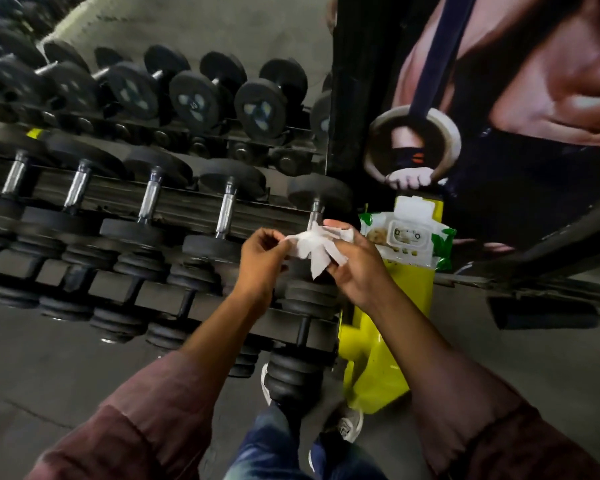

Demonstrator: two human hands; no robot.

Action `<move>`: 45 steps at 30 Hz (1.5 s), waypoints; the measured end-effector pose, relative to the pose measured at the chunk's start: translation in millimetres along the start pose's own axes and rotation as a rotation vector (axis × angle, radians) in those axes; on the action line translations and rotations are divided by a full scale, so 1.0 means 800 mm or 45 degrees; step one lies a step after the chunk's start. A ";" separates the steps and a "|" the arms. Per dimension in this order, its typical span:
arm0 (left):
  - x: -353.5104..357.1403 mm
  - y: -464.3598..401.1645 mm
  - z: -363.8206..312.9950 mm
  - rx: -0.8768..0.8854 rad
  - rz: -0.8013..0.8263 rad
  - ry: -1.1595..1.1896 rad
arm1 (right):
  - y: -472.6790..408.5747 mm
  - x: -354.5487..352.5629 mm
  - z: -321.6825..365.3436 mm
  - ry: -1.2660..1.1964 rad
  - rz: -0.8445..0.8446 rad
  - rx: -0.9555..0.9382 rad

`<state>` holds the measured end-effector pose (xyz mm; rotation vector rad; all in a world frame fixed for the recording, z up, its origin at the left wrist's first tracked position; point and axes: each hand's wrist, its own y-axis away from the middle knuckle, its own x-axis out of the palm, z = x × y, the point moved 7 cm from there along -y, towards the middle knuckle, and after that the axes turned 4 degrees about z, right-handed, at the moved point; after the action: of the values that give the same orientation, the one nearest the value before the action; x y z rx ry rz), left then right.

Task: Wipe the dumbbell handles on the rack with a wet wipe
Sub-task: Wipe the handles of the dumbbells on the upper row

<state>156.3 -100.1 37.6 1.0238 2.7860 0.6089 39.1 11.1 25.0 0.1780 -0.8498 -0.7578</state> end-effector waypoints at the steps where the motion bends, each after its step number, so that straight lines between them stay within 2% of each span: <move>1: -0.003 -0.002 0.007 -0.054 -0.006 0.021 | -0.001 0.006 0.000 -0.023 -0.013 -0.006; 3: -0.004 -0.006 0.020 -0.186 0.037 0.103 | -0.003 0.018 -0.007 -0.037 -0.041 0.012; 5: 0.002 -0.007 0.025 -0.259 0.142 0.268 | -0.004 0.024 -0.020 0.125 -0.124 0.031; 9: -0.007 -0.014 0.031 -0.204 0.228 0.240 | -0.006 0.011 -0.029 0.919 -0.407 -0.164; 11: -0.016 -0.024 0.036 -0.196 0.225 0.234 | -0.009 0.009 -0.035 1.141 -0.454 -0.230; 13: -0.024 -0.033 0.035 -0.182 0.206 0.219 | -0.010 0.002 -0.043 1.161 -0.495 -0.242; 15: -0.032 -0.042 0.034 -0.170 0.169 0.190 | -0.008 -0.001 -0.049 1.040 -0.518 -0.226; 18: -0.034 -0.051 0.036 -0.186 0.155 0.156 | -0.007 0.014 -0.049 0.937 -0.353 -0.197; 21: -0.019 -0.054 0.044 -0.250 0.237 0.166 | -0.006 0.035 -0.040 1.134 -0.169 -0.253; 27: -0.007 -0.053 0.048 -0.264 0.242 0.276 | -0.028 0.014 -0.017 1.211 -0.199 -0.304; 30: -0.023 -0.057 0.052 -0.193 0.060 0.103 | -0.052 -0.014 -0.006 1.305 -0.257 -0.289; 33: -0.035 -0.055 0.068 -0.156 -0.103 -0.231 | -0.080 -0.026 0.009 1.299 -0.221 -0.262; 37: -0.020 -0.049 0.084 -0.132 -0.173 -0.687 | -0.110 -0.022 0.023 1.406 -0.095 -0.277; 42: 0.005 -0.034 0.090 -0.052 -0.260 -0.826 | -0.130 -0.008 0.008 1.869 0.222 -0.377; 45: 0.017 -0.031 0.096 -0.055 -0.267 -0.873 | -0.129 -0.006 -0.020 2.053 0.510 -0.318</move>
<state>149.3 -83.5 -42.2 0.7317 2.2162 0.2243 -6.2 -63.4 -32.9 0.3046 0.7312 -0.1531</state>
